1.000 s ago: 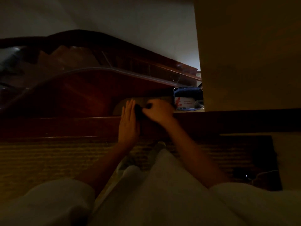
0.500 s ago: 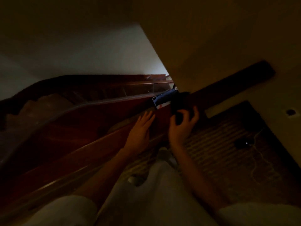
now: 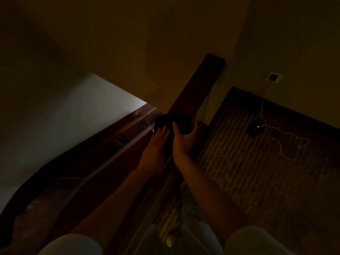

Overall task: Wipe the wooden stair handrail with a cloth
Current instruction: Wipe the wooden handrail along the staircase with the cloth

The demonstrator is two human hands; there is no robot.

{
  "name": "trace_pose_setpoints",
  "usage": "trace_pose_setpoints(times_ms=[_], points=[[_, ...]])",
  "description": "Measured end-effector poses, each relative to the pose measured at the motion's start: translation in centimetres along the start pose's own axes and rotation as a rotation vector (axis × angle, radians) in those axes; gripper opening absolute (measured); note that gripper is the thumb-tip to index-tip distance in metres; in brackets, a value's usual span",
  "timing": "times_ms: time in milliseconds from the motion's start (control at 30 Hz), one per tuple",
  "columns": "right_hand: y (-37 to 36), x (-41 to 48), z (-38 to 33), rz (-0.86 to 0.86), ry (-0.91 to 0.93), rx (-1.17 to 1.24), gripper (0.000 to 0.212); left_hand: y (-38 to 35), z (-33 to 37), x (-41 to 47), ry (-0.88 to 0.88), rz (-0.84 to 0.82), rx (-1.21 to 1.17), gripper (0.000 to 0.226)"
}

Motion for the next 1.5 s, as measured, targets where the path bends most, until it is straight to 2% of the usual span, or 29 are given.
trace_pose_setpoints(times_ms=[167,300,433,533,633,700,833,933,1067,1167,1233,1300,1367,1433,1500], points=[[0.0,11.2,-5.8,0.070,-0.032,0.049,0.075,0.1,1.5,5.8,-0.012,-0.021,0.032,0.064],[0.1,20.3,-11.4,0.059,-0.062,-0.021,0.079,0.1,1.9,7.6,-0.028,-0.054,0.035,0.066],[0.4,23.5,-13.8,0.095,-0.030,-0.122,0.079,0.1,1.7,7.2,-0.006,-0.091,0.029,0.069],[0.7,21.5,-13.9,0.106,0.052,-0.181,0.072,0.0,2.0,5.9,0.031,-0.069,0.006,0.067],[0.5,16.4,-12.3,0.039,0.157,-0.211,0.058,-0.5,1.7,3.2,0.085,-0.058,0.028,0.067],[0.4,11.1,-9.8,-0.021,0.222,-0.238,0.054,-0.9,1.3,0.7,0.118,-0.059,0.012,0.063],[-0.4,-1.6,-2.3,-0.190,0.271,-0.337,0.054,-1.8,0.4,-6.4,0.210,-0.011,-0.008,0.071],[-1.0,-11.2,2.3,-0.355,0.324,-0.434,0.054,-1.7,-0.7,-14.8,0.339,0.117,-0.037,0.073],[-1.3,-23.5,5.9,-0.627,0.561,-0.611,0.065,-2.4,-2.6,-29.4,0.580,0.287,-0.147,0.091],[-0.7,-31.7,8.0,-0.934,0.798,-0.698,0.073,-3.0,-3.4,-38.3,0.731,0.608,-0.382,0.073],[0.3,-36.2,8.9,-1.138,0.898,-0.663,0.073,-4.1,-4.0,-42.0,0.853,0.856,-0.670,0.059],[0.7,-39.6,10.0,-1.321,0.858,-0.645,0.077,-5.0,-4.4,-43.5,0.839,1.069,-0.998,0.050],[0.7,-42.2,11.3,-1.516,0.744,-0.656,0.084,-5.9,-4.9,-44.8,0.808,1.274,-1.252,0.047],[0.9,-43.5,11.7,-1.657,0.725,-0.698,0.090,-7.3,-4.9,-46.3,0.829,1.486,-1.457,0.060],[0.9,-43.4,11.5,-1.769,0.790,-0.755,0.093,-8.7,-4.6,-46.9,0.885,1.599,-1.519,0.077]])
Point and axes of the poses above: each hand's wrist, its own x-axis towards the middle knuckle, its own y-axis out of the back of the hand, z = x × y, the point moved 10 cm from there along x, towards the middle knuckle, and after that the axes turned 3 degrees about -x, right-handed, at the moved point
